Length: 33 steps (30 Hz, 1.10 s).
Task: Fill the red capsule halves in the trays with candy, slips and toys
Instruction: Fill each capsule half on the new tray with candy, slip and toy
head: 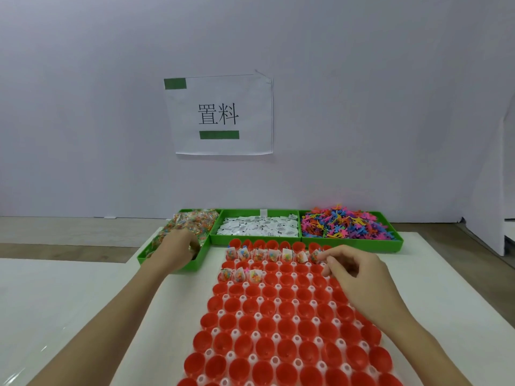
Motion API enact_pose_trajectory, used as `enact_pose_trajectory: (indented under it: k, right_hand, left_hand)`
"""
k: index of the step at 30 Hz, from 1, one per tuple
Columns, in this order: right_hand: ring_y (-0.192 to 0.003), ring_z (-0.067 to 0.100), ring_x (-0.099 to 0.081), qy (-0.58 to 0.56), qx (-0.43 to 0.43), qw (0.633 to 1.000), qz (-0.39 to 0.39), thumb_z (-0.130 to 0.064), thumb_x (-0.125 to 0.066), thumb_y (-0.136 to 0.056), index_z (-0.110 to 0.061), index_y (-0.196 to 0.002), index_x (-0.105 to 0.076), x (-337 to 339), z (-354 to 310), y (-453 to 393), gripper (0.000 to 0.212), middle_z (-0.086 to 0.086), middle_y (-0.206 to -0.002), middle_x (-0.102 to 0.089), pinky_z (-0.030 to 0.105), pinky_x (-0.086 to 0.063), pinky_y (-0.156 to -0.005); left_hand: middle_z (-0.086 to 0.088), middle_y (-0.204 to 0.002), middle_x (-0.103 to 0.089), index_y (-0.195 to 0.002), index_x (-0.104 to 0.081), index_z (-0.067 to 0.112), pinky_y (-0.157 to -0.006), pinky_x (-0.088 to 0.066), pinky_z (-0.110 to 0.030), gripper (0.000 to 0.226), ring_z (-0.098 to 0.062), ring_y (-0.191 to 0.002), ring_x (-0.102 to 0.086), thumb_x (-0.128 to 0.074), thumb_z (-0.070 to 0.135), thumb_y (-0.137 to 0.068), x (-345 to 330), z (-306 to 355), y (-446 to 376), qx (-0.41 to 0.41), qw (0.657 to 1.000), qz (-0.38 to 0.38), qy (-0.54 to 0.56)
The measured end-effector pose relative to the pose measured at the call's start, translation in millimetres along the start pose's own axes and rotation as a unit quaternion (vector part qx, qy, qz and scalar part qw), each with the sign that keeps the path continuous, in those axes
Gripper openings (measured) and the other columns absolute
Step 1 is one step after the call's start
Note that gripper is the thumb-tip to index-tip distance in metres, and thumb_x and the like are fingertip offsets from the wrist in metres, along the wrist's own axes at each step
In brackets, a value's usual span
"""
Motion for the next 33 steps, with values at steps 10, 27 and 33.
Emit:
enact_pose_trajectory:
  k: [10, 27, 33]
  right_hand:
    - [-0.069, -0.006, -0.064, 0.008, 0.018, 1.0, 0.003, -0.011, -0.065, -0.097, -0.03, -0.091, -0.074, -0.1, -9.0, 4.8, 0.022, -0.016, -0.072, -0.072, 0.004, -0.043, -0.06]
    - [-0.09, -0.004, -0.067, 0.019, 0.042, 0.996, -0.071, -0.005, -0.061, -0.098, -0.037, -0.097, -0.076, -13.7, -23.8, 13.6, 0.036, -0.027, -0.088, -0.071, 0.008, -0.049, -0.076]
    - [-0.102, -0.004, -0.06, 0.072, 0.102, 0.978, -0.17, -0.002, -0.048, -0.102, -0.038, -0.115, -0.074, -51.5, -50.3, 18.8, 0.046, -0.021, -0.1, -0.066, 0.008, -0.045, -0.087]
  left_hand:
    - [-0.002, -0.101, -0.072, -0.093, -0.071, 0.013, -0.081, -0.051, -0.036, 0.004, -0.023, -0.098, -0.063, -0.073, 0.016, -0.093, 12.0, -0.6, 12.6, 0.012, 0.996, 0.092, -0.003]
    - [0.011, -0.086, -0.071, -0.091, -0.069, 0.022, -0.075, -0.047, -0.011, 0.009, -0.004, -0.081, -0.065, -0.078, 0.023, -0.089, 24.6, 11.7, 81.6, 0.018, 0.888, 0.318, 0.331]
    - [0.015, -0.084, -0.068, -0.091, -0.066, 0.029, -0.075, -0.05, -0.025, 0.014, -0.005, -0.081, -0.064, -0.078, 0.022, -0.087, 15.2, 30.7, 93.3, -0.029, 0.895, 0.312, 0.317]
Point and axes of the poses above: each hand's wrist, its own y-axis away from the middle knuckle, its own x-axis out of the back of the hand, z = x × y, the point moved 6 cm from there along -y, towards the middle knuckle
